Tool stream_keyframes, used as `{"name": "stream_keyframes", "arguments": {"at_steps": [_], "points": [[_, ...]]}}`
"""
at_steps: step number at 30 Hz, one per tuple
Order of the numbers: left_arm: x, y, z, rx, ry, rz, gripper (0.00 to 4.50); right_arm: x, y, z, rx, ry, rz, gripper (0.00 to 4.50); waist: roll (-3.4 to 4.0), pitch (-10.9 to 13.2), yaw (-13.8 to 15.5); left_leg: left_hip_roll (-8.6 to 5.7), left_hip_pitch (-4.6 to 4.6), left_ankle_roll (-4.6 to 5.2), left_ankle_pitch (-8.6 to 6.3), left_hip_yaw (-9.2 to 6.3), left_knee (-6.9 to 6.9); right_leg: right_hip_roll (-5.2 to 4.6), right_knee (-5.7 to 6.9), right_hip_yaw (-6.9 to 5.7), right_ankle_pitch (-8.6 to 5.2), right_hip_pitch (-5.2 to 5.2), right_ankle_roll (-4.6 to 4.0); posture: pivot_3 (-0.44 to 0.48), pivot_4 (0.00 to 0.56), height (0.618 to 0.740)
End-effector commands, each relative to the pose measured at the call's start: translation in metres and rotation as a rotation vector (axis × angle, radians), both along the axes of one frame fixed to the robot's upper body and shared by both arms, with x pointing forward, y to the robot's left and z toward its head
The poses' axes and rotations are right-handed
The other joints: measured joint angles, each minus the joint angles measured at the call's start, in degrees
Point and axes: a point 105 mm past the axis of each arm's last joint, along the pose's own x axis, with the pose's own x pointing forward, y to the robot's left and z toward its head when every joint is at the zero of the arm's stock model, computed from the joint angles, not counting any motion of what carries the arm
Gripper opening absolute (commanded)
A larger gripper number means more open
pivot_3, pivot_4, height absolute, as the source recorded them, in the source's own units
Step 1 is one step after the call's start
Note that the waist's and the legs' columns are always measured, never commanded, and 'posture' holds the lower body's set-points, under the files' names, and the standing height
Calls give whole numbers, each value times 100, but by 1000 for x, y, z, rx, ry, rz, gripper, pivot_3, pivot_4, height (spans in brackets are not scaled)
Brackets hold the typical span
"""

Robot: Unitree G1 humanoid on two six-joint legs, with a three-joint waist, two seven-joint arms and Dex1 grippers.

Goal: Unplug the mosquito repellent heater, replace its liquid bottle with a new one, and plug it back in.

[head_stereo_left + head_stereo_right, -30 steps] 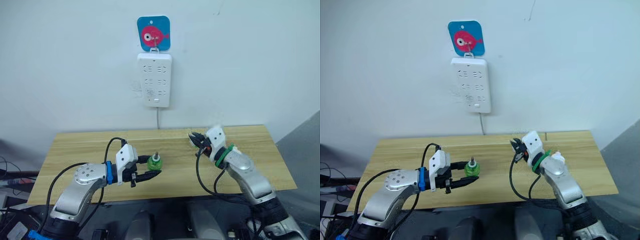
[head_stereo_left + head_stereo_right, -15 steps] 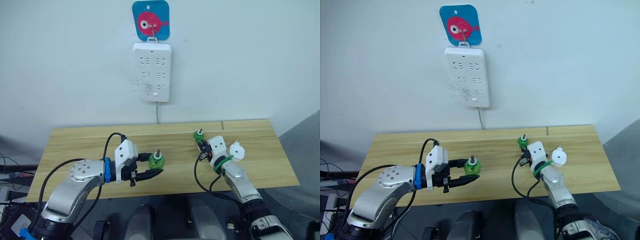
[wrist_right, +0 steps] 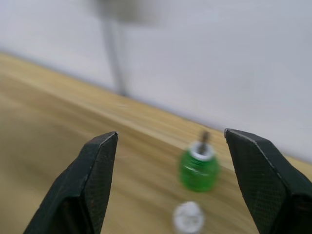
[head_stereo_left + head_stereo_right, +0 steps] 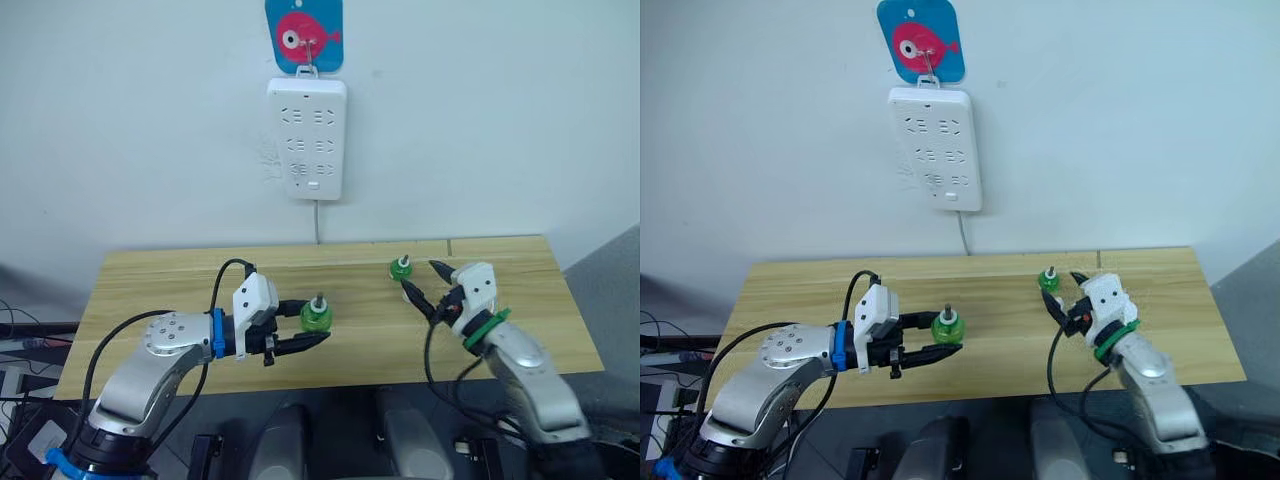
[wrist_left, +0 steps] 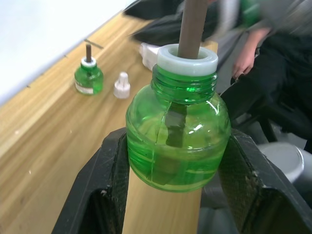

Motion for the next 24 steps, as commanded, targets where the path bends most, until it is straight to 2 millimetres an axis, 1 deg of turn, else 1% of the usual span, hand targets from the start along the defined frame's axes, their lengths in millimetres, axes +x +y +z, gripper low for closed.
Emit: {"name": "stream_keyframes", "arguments": {"at_steps": [1,3,4,6,9,10,13,16,19,20,21,23,24], "points": [[1,-12,8,-41,-35,-59,2212,-32,26,26,-31,47,244,3726,0,0,-17,4,1,0,0,-6,0,4,-19,-4,1,10,0,-160,282,733],[5,-22,11,-59,-48,-112,2212,-38,45,45,-40,62,383,3726,-4,2,-53,3,2,0,0,3,1,6,-24,-7,2,13,2,-172,273,733],[6,-25,12,-64,-51,-129,2212,-40,51,50,-40,73,423,3726,-5,2,-72,3,1,0,0,11,1,6,-25,-3,4,12,3,-172,273,733],[7,-32,15,-75,-65,-161,2212,-40,62,58,-27,94,471,3726,-11,-1,-75,0,0,1,0,12,3,7,-26,-2,7,11,3,-184,267,733],[11,-42,22,-104,-91,-195,2212,-33,77,66,-2,110,500,3726,-12,-3,-74,2,-15,1,0,-5,0,9,-29,-15,9,2,-1,-195,253,733],[12,-45,23,-109,-98,-200,2212,-32,79,67,0,115,502,3726,-12,-3,-72,1,-25,1,0,-7,0,7,-29,-17,24,-5,-26,-194,250,733],[16,-49,24,-122,-109,-205,2212,-32,81,66,-5,131,521,3726,-14,-6,-56,-9,-54,1,0,-28,2,-15,-33,-26,25,-18,-27,-196,244,733],[17,-51,23,-129,-117,-210,2212,-33,82,65,-7,146,533,3726,-14,-8,-43,-18,-109,-1,1,-25,6,-32,-24,-30,28,-81,-27,-196,238,733],[17,-52,23,-138,-122,-211,2212,-34,82,63,-12,160,533,3726,-14,-8,-38,-18,-112,-1,1,-25,5,-36,-23,-32,28,-88,-27,-194,236,733],[17,-52,23,-140,-122,-209,2212,-34,81,62,-12,162,533,3350,-14,-8,-38,-18,-112,0,1,-25,4,-36,-22,-32,28,-88,-27,-194,236,733],[17,-52,23,-141,-124,-210,2212,-35,81,62,-13,164,534,3100,-14,-9,-38,-18,-112,0,1,-25,4,-36,-22,-32,28,-87,-27,-194,236,733],[17,-53,24,-144,-126,-211,2212,-36,81,60,-28,167,539,2454,-14,-9,-39,-18,-110,0,1,-22,6,-35,-20,-32,28,-86,-28,-191,232,733],[17,-53,24,-145,-126,-212,2212,-37,80,59,-33,167,540,2064,-15,-9,-39,-18,-108,0,1,-19,6,-35,-19,-34,28,-86,-28,-191,232,733]]}}
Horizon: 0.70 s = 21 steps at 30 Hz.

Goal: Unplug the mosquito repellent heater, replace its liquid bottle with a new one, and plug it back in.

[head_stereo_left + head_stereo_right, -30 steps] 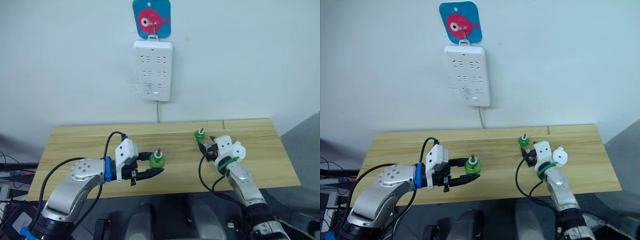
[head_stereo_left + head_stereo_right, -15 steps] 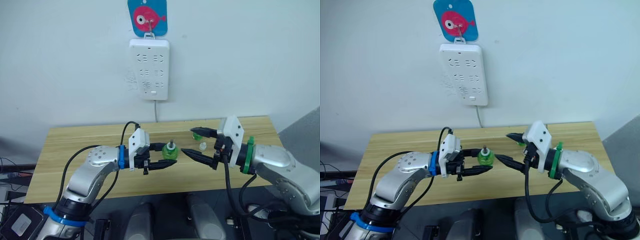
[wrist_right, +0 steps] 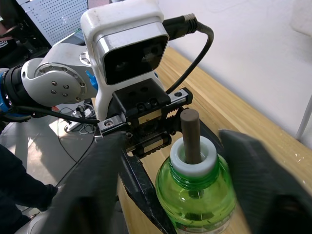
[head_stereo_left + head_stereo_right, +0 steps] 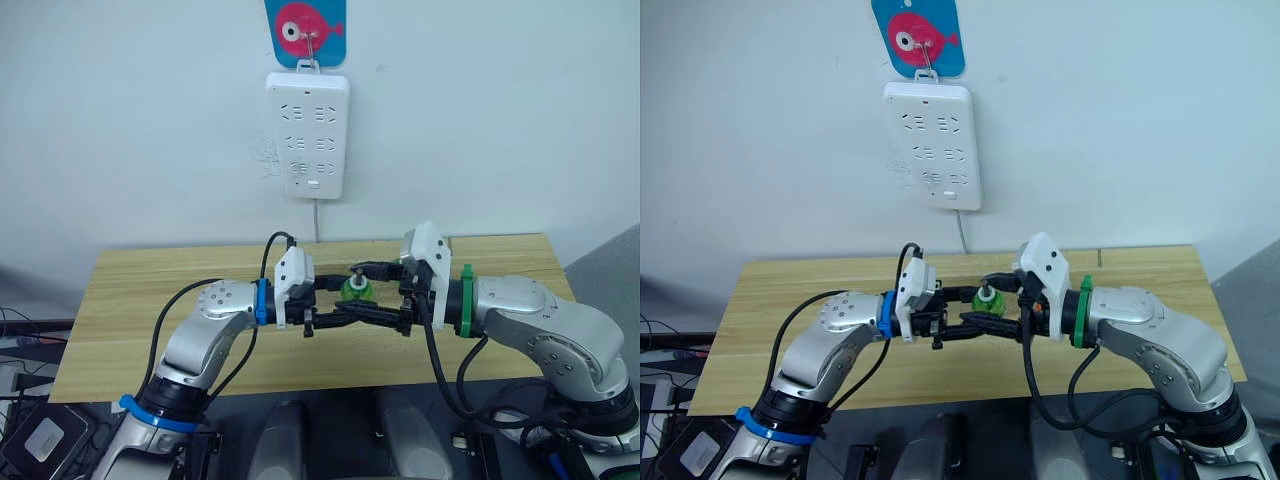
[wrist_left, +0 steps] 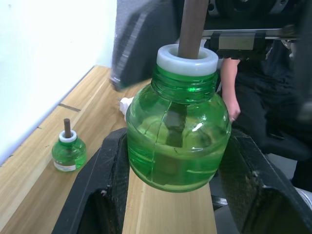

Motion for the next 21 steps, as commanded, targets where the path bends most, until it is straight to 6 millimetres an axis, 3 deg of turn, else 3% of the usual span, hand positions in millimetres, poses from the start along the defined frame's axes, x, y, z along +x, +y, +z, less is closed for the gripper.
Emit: {"name": "stream_keyframes", "arguments": {"at_steps": [1,3,4,11,16,19,21], "points": [[-3,-5,6,-22,-34,-27,2212,-9,3,4,-7,-31,44,1668,-1,-1,0,0,1,0,0,2,1,0,0,-3,0,1,0,-190,228,733],[-3,-5,8,-27,-35,-29,2212,-9,2,3,-22,-45,49,944,-1,-1,0,0,3,0,0,9,2,0,1,-6,0,1,0,-190,228,733],[-2,-5,8,-31,-37,-28,2212,-9,2,3,-28,-55,49,808,-2,-1,0,0,3,0,0,12,2,0,2,-6,1,0,1,-189,221,733],[0,-7,17,-89,-46,-33,2212,-2,-3,9,-21,-114,24,812,-13,-60,4,0,3,0,1,18,2,0,2,-5,2,-1,2,-188,186,733],[10,4,6,-38,-40,27,3697,4,-14,21,41,-110,-37,812,-9,-157,3,0,5,-1,1,22,3,0,5,-3,3,-1,1,-190,164,733],[12,6,17,-127,61,73,4494,14,-29,32,186,-27,-145,812,-15,-232,1,0,7,-1,1,25,3,1,9,-1,3,-1,1,-189,155,733],[11,3,30,-204,158,92,4500,18,-39,37,294,53,-202,812,-16,-271,0,1,7,-1,1,23,8,1,13,1,4,1,2,-187,154,733]]}}
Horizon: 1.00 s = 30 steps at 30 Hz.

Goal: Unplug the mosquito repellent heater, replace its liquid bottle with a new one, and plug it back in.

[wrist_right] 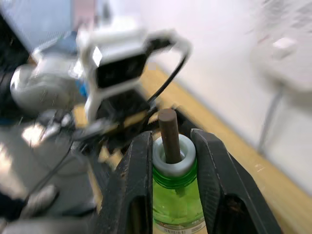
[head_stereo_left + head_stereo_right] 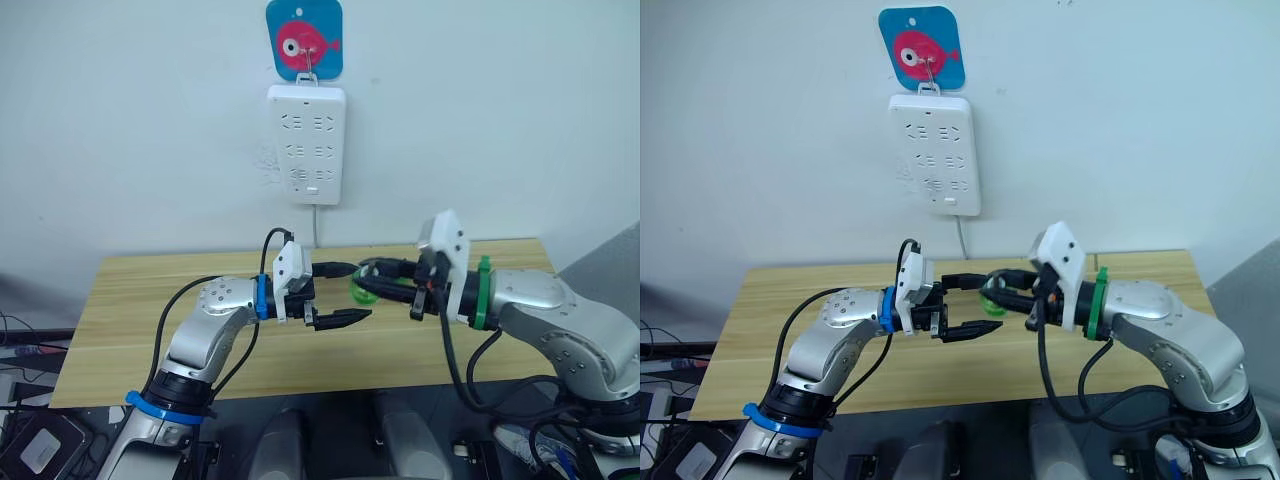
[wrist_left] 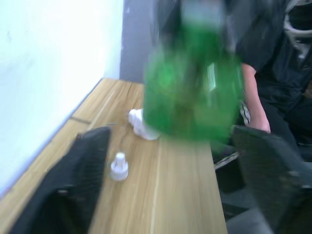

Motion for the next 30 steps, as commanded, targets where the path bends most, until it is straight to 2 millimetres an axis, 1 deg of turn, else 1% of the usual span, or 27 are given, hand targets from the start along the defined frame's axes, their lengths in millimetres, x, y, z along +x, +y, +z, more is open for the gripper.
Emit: {"name": "stream_keyframes", "arguments": {"at_steps": [1,3,7,10,12,14,20,23,30], "points": [[-6,-6,29,-131,88,9,4500,3,-17,14,164,83,-70,812,3,-32,-1,0,0,0,0,0,1,0,3,1,0,1,0,-187,154,733],[-7,-9,36,-192,178,25,4500,3,-23,16,279,158,-96,812,-2,-59,2,-2,1,1,0,2,6,-1,14,5,1,1,1,-183,151,733],[-9,-15,52,-308,344,17,4500,3,-26,19,479,295,-123,812,-1,-85,-14,-1,13,1,0,6,17,2,48,10,0,0,1,-177,146,733],[-16,-21,64,-376,432,-31,4500,6,-28,25,622,386,-143,812,2,-88,-51,5,10,2,-1,4,62,19,76,15,0,2,1,-177,146,733],[-15,-24,67,-398,462,-28,4500,5,-27,29,682,424,-137,812,3,-102,-77,7,13,2,0,7,82,30,79,25,0,11,1,-173,146,733],[-12,-26,70,-427,483,-18,4500,4,-24,33,715,455,-126,812,4,-133,-110,5,15,2,0,14,87,59,78,35,0,15,2,-173,146,733],[-5,-28,86,-546,549,-4,4500,1,-20,33,747,511,-126,812,7,-186,-128,7,12,3,0,23,87,68,78,33,0,16,2,-173,146,733],[-3,-27,88,-571,574,5,4500,2,-21,32,754,519,-131,812,9,-193,-128,7,13,3,0,24,86,69,78,35,0,16,2,-173,146,733],[-12,-30,91,-585,633,-62,4500,2,-26,25,773,534,-132,812,10,-197,-127,7,13,3,0,29,86,70,77,37,0,16,2,-173,146,733]]}}
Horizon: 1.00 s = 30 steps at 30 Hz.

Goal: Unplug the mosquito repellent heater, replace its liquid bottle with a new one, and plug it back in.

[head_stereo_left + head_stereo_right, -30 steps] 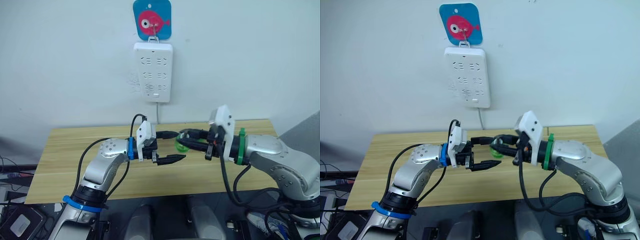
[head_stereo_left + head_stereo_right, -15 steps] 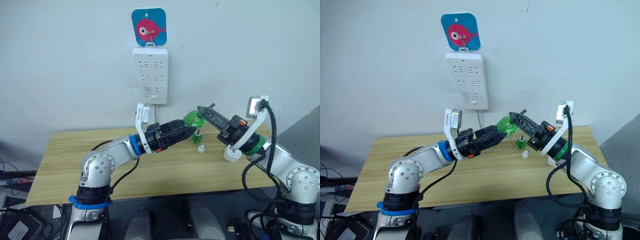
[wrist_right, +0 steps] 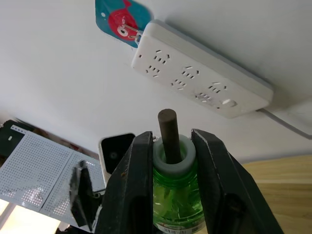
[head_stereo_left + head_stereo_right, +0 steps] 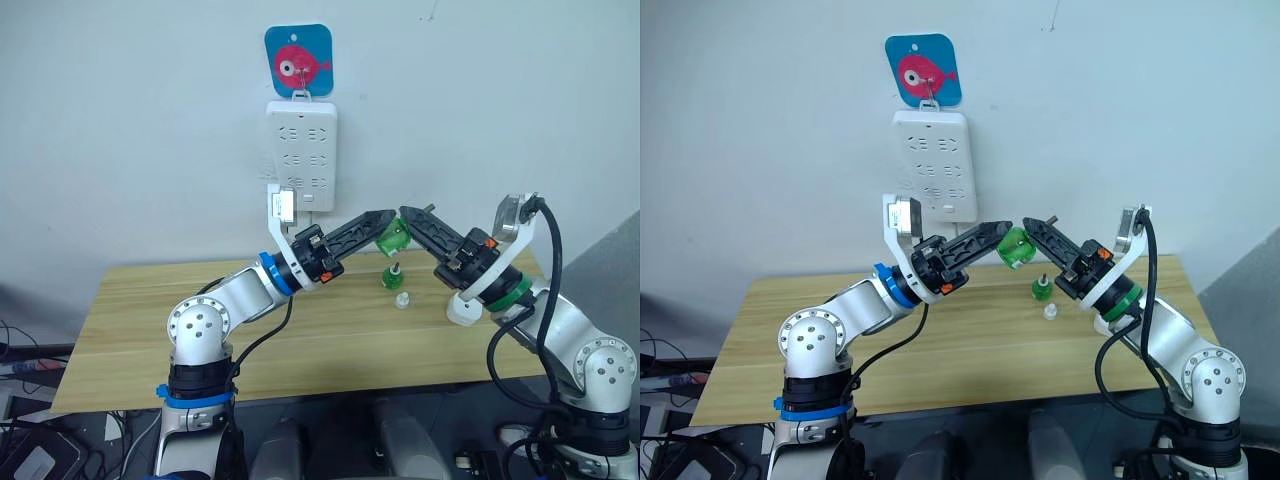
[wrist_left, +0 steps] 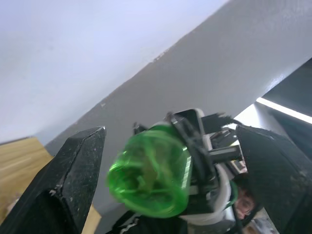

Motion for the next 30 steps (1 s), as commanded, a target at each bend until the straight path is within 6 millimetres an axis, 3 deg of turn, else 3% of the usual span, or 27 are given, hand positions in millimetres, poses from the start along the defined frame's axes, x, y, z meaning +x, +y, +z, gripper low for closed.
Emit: {"name": "stream_keyframes", "arguments": {"at_steps": [1,20,23,28,30], "points": [[-9,-3,7,-27,-12,-52,4500,-7,1,11,38,-51,25,812,0,0,0,0,0,0,0,0,0,0,0,0,0,0,0,-173,146,733],[-12,-5,0,-71,78,-131,4500,-7,9,19,72,-64,47,812,3,-9,1,1,0,0,0,5,0,4,0,2,0,0,0,-169,139,733],[-10,-7,2,-84,81,-128,3932,-8,11,22,72,-67,52,812,3,-10,1,1,0,0,0,5,0,4,0,2,0,0,0,-169,139,733],[-8,-8,5,-92,82,-113,2413,-9,13,21,66,-65,61,812,2,-11,2,1,-1,0,0,5,0,4,-1,2,0,0,0,-169,139,733],[-7,-9,5,-92,81,-107,2355,-10,14,20,60,-64,66,812,3,-15,2,0,-1,0,0,7,0,4,-1,3,0,0,0,-169,139,733]]}}
